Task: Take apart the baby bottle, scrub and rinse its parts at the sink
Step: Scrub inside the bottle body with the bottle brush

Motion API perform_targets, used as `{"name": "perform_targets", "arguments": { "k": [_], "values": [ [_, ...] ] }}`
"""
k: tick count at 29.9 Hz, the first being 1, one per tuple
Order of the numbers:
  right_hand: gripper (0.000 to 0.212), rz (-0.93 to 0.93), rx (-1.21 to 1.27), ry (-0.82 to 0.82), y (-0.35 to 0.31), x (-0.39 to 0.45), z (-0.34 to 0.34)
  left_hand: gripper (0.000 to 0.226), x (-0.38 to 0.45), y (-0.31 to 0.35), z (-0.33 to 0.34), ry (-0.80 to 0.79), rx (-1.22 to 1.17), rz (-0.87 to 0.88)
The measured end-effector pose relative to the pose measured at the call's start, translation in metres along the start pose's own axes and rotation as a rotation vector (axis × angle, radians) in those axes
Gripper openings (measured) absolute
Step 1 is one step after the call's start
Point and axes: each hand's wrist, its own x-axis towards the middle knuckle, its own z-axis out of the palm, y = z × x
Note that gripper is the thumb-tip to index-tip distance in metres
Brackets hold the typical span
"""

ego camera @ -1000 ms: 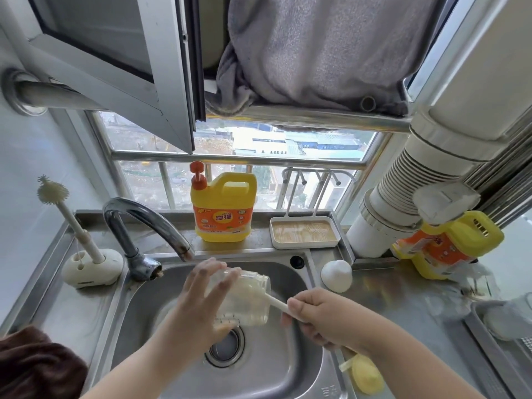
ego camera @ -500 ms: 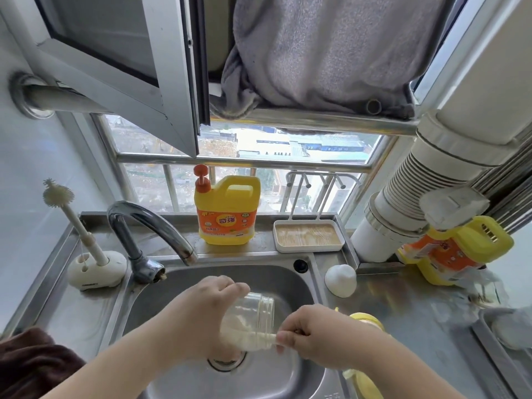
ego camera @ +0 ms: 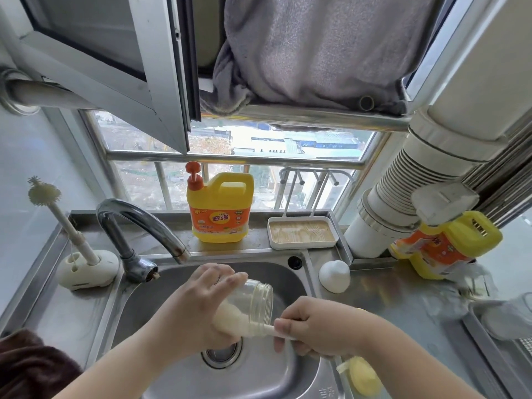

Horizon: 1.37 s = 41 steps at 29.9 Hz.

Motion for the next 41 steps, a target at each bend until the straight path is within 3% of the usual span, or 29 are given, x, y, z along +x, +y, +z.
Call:
{"name": "perform_targets", "arguments": {
  "k": [2, 3, 6, 8, 10, 14, 17, 19, 23, 25, 28, 31, 32, 34, 36, 38, 39, 41],
  "values": [
    [0.032, 0.021, -0.049, 0.029, 0.003, 0.001, -0.001, 0.080, -0.002, -0.002, 0.001, 0.010, 0.024, -0.003],
    [0.031, -0.001, -0.200, 0.126, 0.005, 0.005, 0.000, 0.080, -0.003, -0.004, 0.001, 0.019, 0.028, -0.017],
    [0.017, -0.133, -0.834, 0.648, 0.018, 0.018, 0.004, 0.084, -0.005, -0.011, -0.001, 0.060, 0.017, -0.073],
    [0.016, -0.218, -0.946, 0.823, 0.017, 0.017, 0.008, 0.085, -0.003, -0.013, -0.006, 0.080, 0.030, -0.090],
    [0.013, -0.218, -0.897, 0.796, 0.017, 0.020, 0.015, 0.083, -0.001, -0.015, -0.009, 0.087, 0.066, -0.078],
    [0.028, -0.076, -0.267, 0.301, 0.015, 0.014, 0.015, 0.079, -0.004, -0.019, -0.006, 0.078, 0.120, -0.027],
    [0.031, -0.059, -0.084, 0.164, 0.010, 0.003, 0.010, 0.082, -0.010, -0.021, 0.000, 0.084, 0.055, -0.035],
    [0.030, -0.054, -0.203, 0.229, 0.013, 0.004, 0.010, 0.084, -0.011, -0.021, 0.001, 0.078, 0.076, -0.022],
    [0.018, -0.182, -0.956, 0.799, 0.025, 0.013, 0.005, 0.085, -0.006, -0.018, -0.004, 0.115, 0.078, -0.062],
    [0.014, -0.224, -0.996, 0.897, 0.019, 0.009, 0.003, 0.086, -0.002, -0.016, -0.007, 0.138, 0.113, -0.042],
    [0.010, -0.140, -0.747, 0.727, 0.011, 0.010, 0.012, 0.092, 0.001, -0.016, -0.008, 0.155, 0.183, 0.001],
    [0.026, -0.041, -0.207, 0.321, 0.014, 0.004, 0.010, 0.091, -0.006, -0.017, -0.006, 0.168, 0.193, 0.028],
    [0.029, -0.015, -0.116, 0.229, 0.012, 0.000, 0.007, 0.090, -0.008, -0.018, -0.005, 0.170, 0.190, 0.039],
    [0.030, 0.011, -0.099, 0.193, 0.011, -0.006, 0.000, 0.085, -0.010, -0.019, -0.003, 0.177, 0.193, 0.055],
    [0.026, -0.042, -0.360, 0.346, 0.010, -0.005, -0.001, 0.082, -0.009, -0.018, -0.003, 0.174, 0.184, 0.044],
    [0.021, -0.128, -0.811, 0.694, 0.013, 0.001, -0.003, 0.084, -0.008, -0.016, -0.003, 0.178, 0.105, -0.010],
    [0.021, -0.196, -0.884, 0.826, 0.016, 0.003, -0.004, 0.084, -0.008, -0.015, -0.005, 0.186, 0.072, -0.039],
    [0.027, -0.221, -0.912, 0.924, 0.008, -0.001, -0.002, 0.084, -0.006, -0.012, -0.008, 0.202, 0.059, -0.062]
  ]
}}
